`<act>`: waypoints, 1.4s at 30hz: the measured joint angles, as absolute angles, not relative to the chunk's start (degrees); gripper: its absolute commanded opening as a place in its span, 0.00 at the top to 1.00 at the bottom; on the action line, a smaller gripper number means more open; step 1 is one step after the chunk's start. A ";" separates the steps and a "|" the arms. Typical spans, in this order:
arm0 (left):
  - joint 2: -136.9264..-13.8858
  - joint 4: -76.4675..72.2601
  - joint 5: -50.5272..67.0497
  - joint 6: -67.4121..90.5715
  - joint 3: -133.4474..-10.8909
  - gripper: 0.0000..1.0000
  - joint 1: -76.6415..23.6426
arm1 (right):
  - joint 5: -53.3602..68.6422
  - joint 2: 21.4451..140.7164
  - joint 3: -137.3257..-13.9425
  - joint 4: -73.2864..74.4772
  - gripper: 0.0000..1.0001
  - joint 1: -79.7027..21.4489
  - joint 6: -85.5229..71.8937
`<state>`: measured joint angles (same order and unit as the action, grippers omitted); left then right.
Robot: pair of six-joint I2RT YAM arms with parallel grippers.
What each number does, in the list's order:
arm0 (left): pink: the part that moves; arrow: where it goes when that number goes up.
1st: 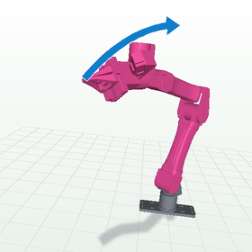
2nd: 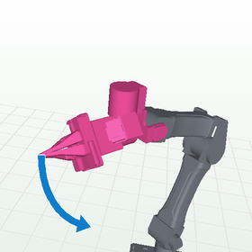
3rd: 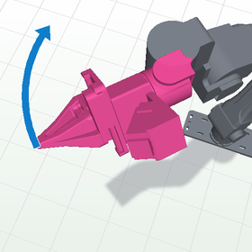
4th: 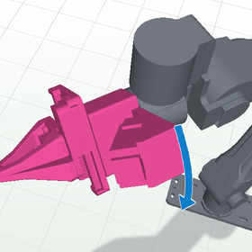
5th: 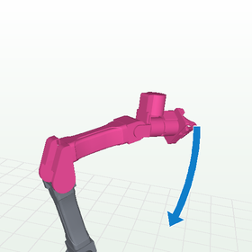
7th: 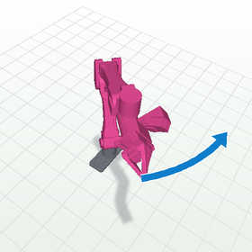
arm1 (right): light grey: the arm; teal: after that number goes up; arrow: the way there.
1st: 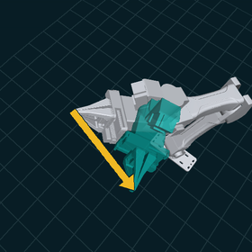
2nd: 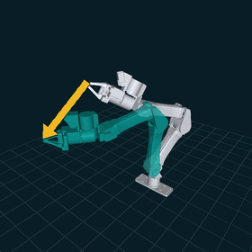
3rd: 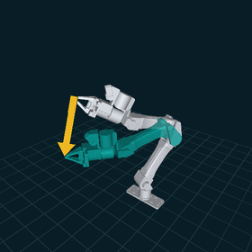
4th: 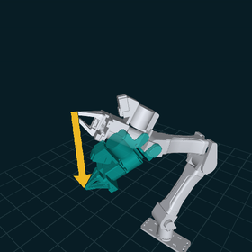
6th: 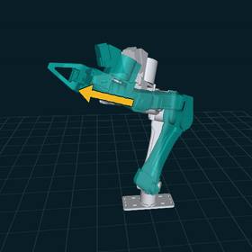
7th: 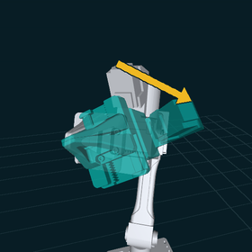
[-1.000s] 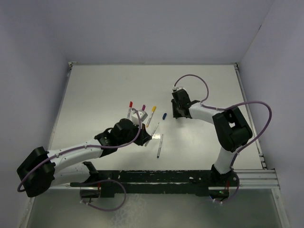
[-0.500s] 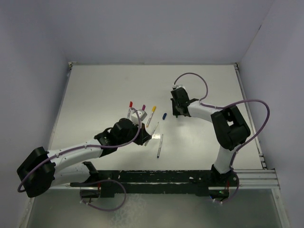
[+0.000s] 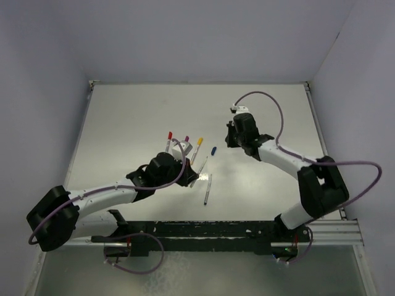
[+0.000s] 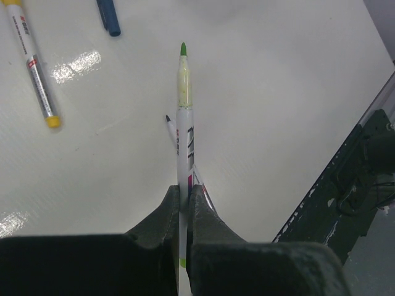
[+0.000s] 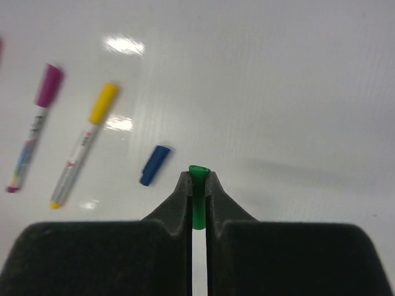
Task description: Insert the pens into the pen caps
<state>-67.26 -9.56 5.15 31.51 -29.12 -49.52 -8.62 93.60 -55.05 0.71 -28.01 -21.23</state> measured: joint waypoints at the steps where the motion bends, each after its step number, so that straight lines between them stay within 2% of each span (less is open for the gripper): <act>1: -67.55 -10.70 5.26 31.59 -29.12 1.00 -49.50 | -7.75 90.56 -53.93 -0.78 1.00 -28.01 -21.23; 10: -68.25 -23.70 9.30 33.63 -27.42 1.00 -49.23 | 1.52 64.95 -39.86 -23.62 1.00 -28.01 -23.66; 19: -68.25 -42.59 13.28 35.92 -25.71 1.00 -49.19 | 8.16 52.86 -30.02 -42.26 1.00 -28.01 -30.92; 25: -69.21 -52.93 14.41 36.42 -24.56 1.00 -49.19 | 8.58 51.33 -25.32 -56.58 1.00 -28.01 -37.23; 33: -71.18 -60.99 14.83 36.40 -23.73 1.00 -49.19 | 10.11 57.10 -22.28 -72.51 1.00 -28.01 -44.16; 42: -72.16 -63.02 15.25 36.42 -23.73 1.00 -49.19 | 14.57 61.21 -22.24 -80.99 1.00 -28.01 -47.07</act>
<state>-72.16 -63.02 15.25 36.42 -23.73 -49.19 14.57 61.21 -22.24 -80.99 -28.01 -47.07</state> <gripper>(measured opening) 0.028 0.034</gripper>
